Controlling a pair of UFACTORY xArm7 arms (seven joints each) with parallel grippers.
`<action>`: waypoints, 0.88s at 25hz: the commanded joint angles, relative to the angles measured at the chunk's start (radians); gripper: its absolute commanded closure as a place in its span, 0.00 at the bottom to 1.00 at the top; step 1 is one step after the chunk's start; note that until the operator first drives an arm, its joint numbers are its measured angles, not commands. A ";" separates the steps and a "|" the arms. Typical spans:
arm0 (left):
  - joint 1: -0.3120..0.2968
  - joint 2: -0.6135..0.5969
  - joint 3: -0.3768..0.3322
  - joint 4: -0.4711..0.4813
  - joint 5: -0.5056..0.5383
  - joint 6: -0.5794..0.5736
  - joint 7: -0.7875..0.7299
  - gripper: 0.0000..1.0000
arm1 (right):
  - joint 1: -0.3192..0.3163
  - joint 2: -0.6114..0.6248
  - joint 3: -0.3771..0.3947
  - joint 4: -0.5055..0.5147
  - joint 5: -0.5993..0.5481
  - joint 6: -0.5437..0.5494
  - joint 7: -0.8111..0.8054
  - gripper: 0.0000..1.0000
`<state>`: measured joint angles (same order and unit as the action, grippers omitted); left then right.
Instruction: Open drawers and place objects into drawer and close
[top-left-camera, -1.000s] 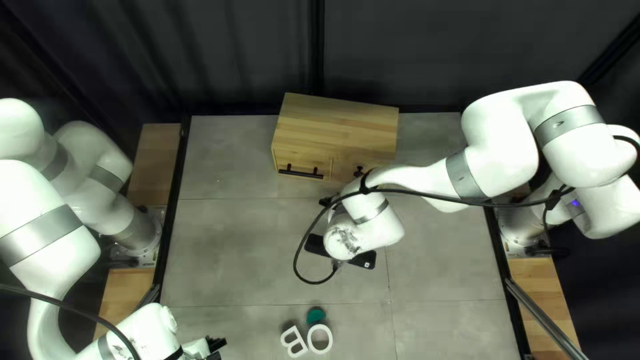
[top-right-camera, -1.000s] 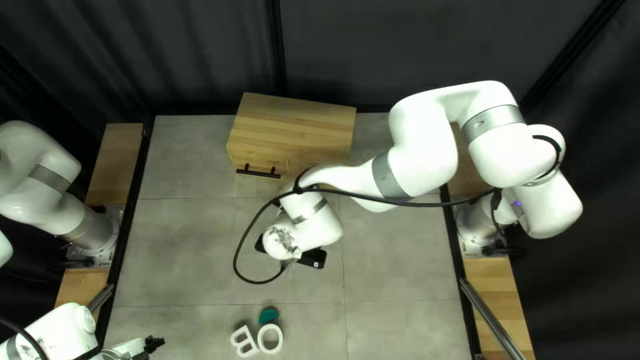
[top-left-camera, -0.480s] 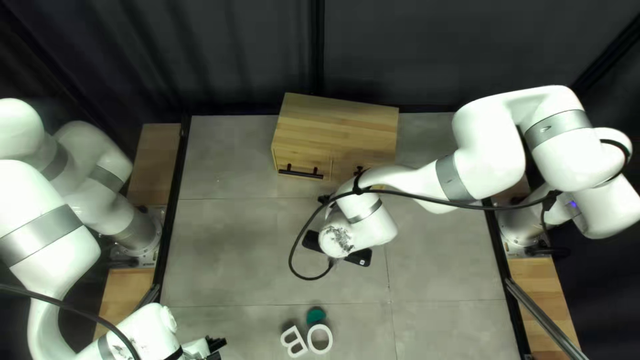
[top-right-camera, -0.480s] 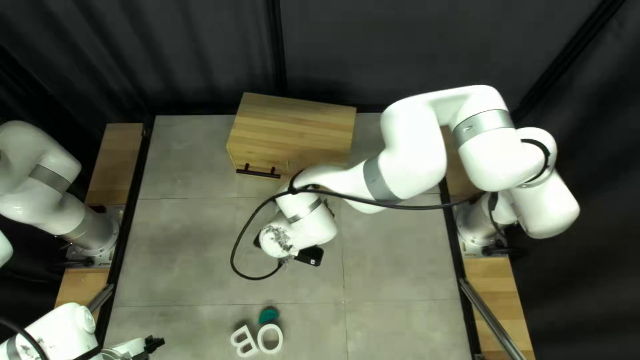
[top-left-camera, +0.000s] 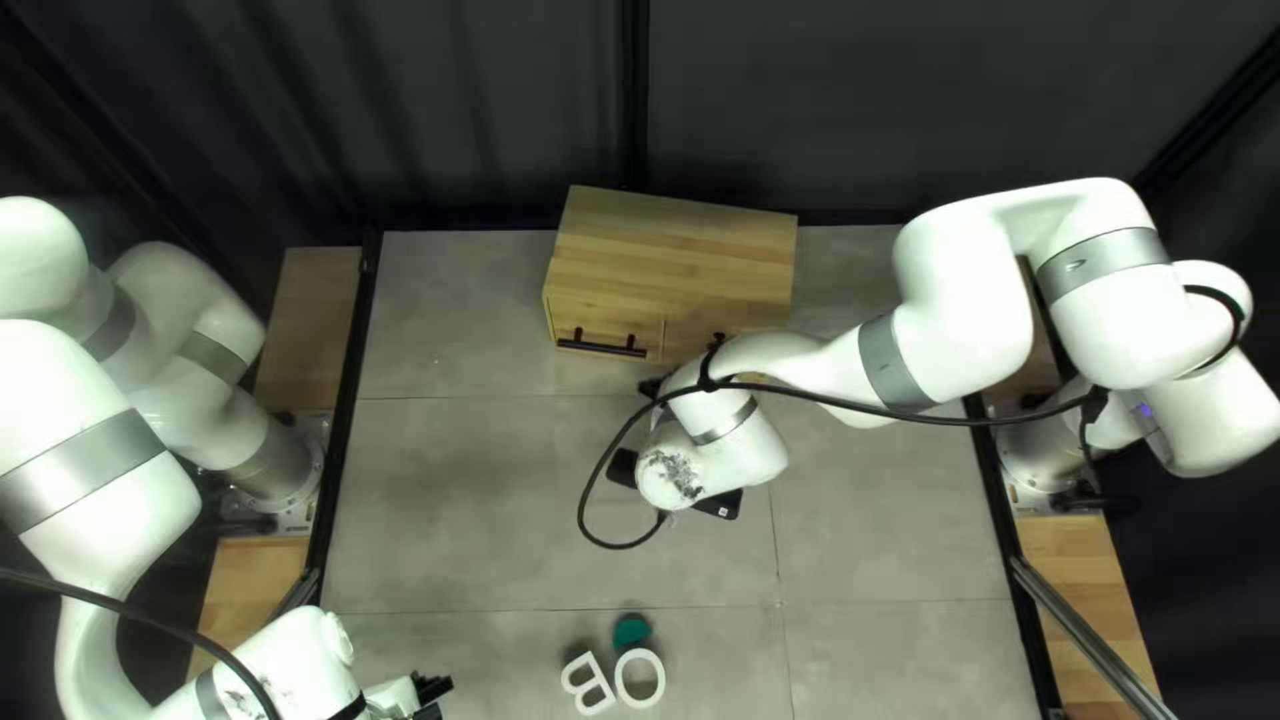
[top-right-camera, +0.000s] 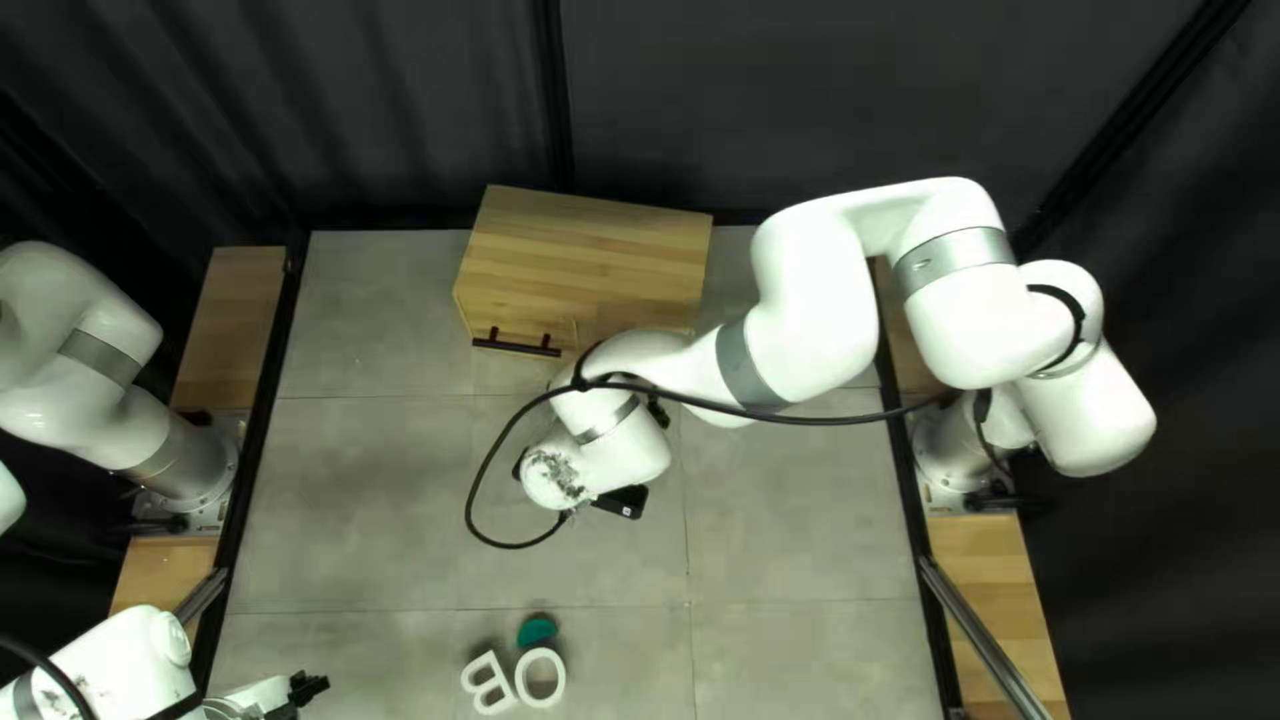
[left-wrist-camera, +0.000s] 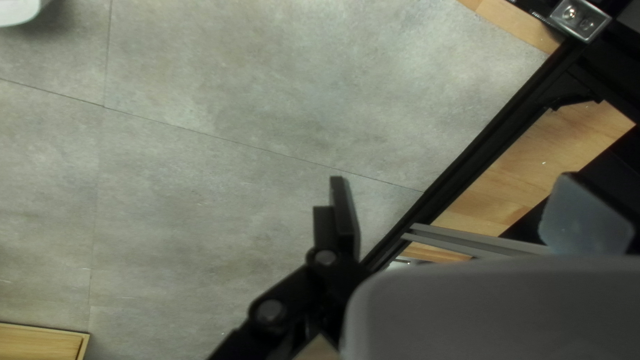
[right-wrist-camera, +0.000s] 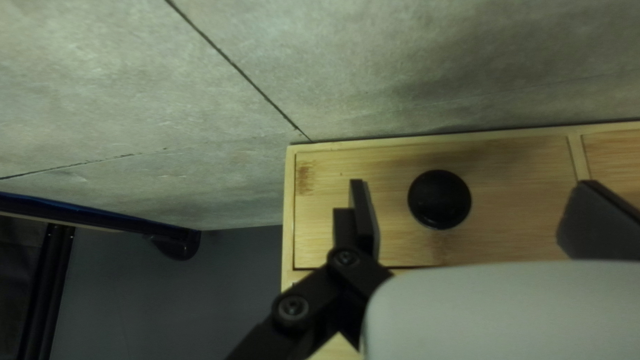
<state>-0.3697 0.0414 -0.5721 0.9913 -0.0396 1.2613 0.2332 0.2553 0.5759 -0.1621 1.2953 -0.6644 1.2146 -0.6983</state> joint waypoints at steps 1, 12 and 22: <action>0.000 0.000 0.000 0.000 0.000 0.000 0.000 0.00 | -0.001 0.001 0.000 -0.003 -0.001 -0.005 0.000 0.09; 0.000 0.000 0.000 0.000 0.000 0.000 0.000 0.00 | -0.006 -0.031 0.001 -0.045 0.008 -0.011 -0.001 0.07; 0.000 0.000 0.000 0.000 0.000 0.000 0.000 0.00 | -0.011 -0.030 0.003 -0.045 -0.001 -0.014 -0.032 0.16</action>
<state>-0.3697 0.0414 -0.5721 0.9913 -0.0396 1.2613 0.2332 0.2450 0.5470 -0.1599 1.2527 -0.6626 1.2027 -0.7256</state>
